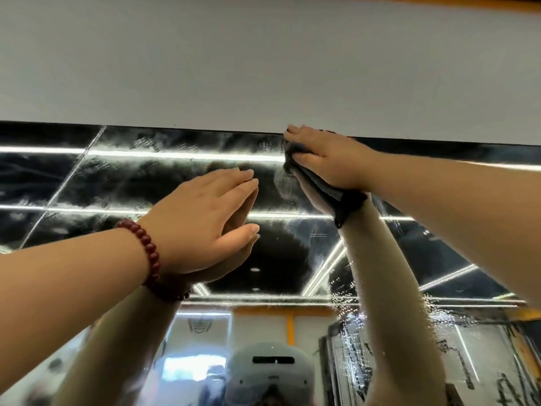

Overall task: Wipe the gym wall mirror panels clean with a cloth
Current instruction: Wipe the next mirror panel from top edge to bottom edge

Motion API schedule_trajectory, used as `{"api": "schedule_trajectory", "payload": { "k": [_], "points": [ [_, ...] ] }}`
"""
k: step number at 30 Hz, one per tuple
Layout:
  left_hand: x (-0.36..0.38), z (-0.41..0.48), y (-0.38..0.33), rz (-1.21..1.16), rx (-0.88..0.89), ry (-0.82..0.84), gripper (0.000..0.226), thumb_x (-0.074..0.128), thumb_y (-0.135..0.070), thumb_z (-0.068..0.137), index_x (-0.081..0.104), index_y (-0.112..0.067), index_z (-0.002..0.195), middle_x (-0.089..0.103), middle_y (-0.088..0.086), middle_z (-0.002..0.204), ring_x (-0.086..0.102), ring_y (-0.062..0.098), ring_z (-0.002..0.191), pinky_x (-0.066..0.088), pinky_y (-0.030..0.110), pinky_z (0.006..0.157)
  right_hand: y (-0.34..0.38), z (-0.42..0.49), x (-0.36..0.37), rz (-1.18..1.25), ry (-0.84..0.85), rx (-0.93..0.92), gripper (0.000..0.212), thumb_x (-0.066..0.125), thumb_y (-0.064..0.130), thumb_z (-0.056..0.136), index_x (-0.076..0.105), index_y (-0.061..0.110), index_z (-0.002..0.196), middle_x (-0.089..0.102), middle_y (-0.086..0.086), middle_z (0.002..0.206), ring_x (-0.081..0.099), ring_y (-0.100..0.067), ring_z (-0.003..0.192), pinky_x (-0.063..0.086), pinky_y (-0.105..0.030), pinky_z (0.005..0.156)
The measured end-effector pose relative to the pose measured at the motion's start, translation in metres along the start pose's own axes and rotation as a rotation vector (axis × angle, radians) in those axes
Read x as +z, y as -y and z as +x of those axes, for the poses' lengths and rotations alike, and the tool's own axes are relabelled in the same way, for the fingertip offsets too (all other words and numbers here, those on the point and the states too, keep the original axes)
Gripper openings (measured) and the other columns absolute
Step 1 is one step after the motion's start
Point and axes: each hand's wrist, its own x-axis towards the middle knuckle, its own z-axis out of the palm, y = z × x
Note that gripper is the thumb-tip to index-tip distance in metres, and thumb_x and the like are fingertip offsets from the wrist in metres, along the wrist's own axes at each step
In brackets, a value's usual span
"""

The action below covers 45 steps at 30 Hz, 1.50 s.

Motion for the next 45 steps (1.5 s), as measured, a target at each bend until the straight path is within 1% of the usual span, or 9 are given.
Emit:
{"api": "schedule_trajectory", "payload": {
  "k": [5,8,12,16,24,31,39,42,45],
  "points": [
    [0.000,-0.001,-0.001,-0.001,0.004,-0.021,0.096,0.000,-0.074,0.075,0.011,-0.028,0.158,0.008,-0.011,0.164,0.006,0.009,0.150,-0.002,0.022,0.113,0.024,-0.067,0.024,-0.032,0.050,-0.286,0.054,0.039,0.041,0.102,0.025,0.034,0.153,0.014,0.019,0.160,0.006,0.002,0.149,-0.003,-0.009,0.114],
    [-0.006,-0.001,-0.002,0.004,0.007,-0.006,0.098,-0.002,-0.075,0.072,0.011,-0.028,0.157,0.009,-0.011,0.164,0.007,0.009,0.149,0.001,0.022,0.111,0.026,-0.093,0.023,-0.029,0.200,-0.394,0.056,0.034,0.049,0.099,0.018,0.038,0.152,0.012,0.022,0.161,0.002,0.007,0.148,-0.003,-0.014,0.118],
    [-0.012,0.000,0.000,0.008,0.007,0.027,0.101,-0.003,-0.077,0.069,0.011,-0.029,0.157,0.010,-0.013,0.163,0.008,0.007,0.148,0.007,0.024,0.114,0.007,-0.041,-0.001,-0.007,0.167,-0.181,0.052,0.042,0.035,0.104,0.027,0.031,0.154,0.014,0.013,0.163,0.007,-0.004,0.150,0.004,-0.027,0.123],
    [-0.010,-0.003,0.002,0.038,0.021,0.037,0.100,-0.001,-0.077,0.071,0.006,-0.028,0.158,0.004,-0.014,0.164,0.003,0.007,0.149,-0.001,0.022,0.112,0.011,-0.012,0.001,0.040,0.043,0.000,0.050,0.040,0.030,0.106,0.028,0.031,0.155,0.014,0.011,0.164,0.008,-0.007,0.151,0.004,-0.023,0.117],
    [-0.008,-0.003,-0.001,0.049,0.026,0.024,0.101,-0.001,-0.075,0.072,0.011,-0.024,0.158,0.008,-0.009,0.164,0.009,0.012,0.150,0.001,0.023,0.112,0.035,-0.102,0.032,-0.009,0.151,-0.427,0.055,0.036,0.044,0.100,0.029,0.032,0.153,0.021,0.018,0.160,0.009,0.001,0.149,0.003,-0.021,0.120],
    [-0.008,-0.009,-0.001,0.041,0.040,0.036,0.099,0.003,-0.076,0.075,0.012,-0.024,0.158,0.007,-0.010,0.164,0.007,0.011,0.150,0.003,0.025,0.116,0.014,-0.033,0.011,0.016,0.031,-0.045,0.051,0.042,0.031,0.105,0.028,0.031,0.154,0.017,0.015,0.162,0.010,-0.002,0.149,0.007,-0.031,0.123],
    [-0.007,-0.036,-0.014,0.011,0.052,0.066,0.099,0.004,-0.076,0.074,0.012,-0.023,0.158,0.008,-0.008,0.164,0.007,0.011,0.150,0.001,0.024,0.115,0.062,-0.147,0.051,-0.006,0.087,-0.452,0.056,0.035,0.045,0.099,0.037,0.025,0.151,0.030,0.010,0.159,0.021,-0.008,0.149,0.018,-0.034,0.120],
    [-0.011,-0.046,-0.021,-0.007,0.067,0.065,0.098,0.005,-0.074,0.076,0.017,-0.021,0.157,0.012,-0.005,0.164,0.010,0.013,0.151,0.005,0.027,0.117,0.054,-0.131,0.035,0.032,0.171,-0.350,0.055,0.036,0.044,0.101,0.033,0.027,0.152,0.024,0.013,0.160,0.013,-0.003,0.149,0.009,-0.026,0.121],
    [-0.012,-0.055,-0.026,-0.018,0.079,0.067,0.095,0.008,-0.073,0.079,0.020,-0.020,0.157,0.015,-0.004,0.164,0.013,0.014,0.150,0.006,0.027,0.116,0.038,-0.103,0.015,0.062,0.083,-0.021,0.050,0.041,0.034,0.105,0.030,0.029,0.154,0.019,0.012,0.162,0.010,-0.005,0.150,0.007,-0.031,0.122]
  ]
}}
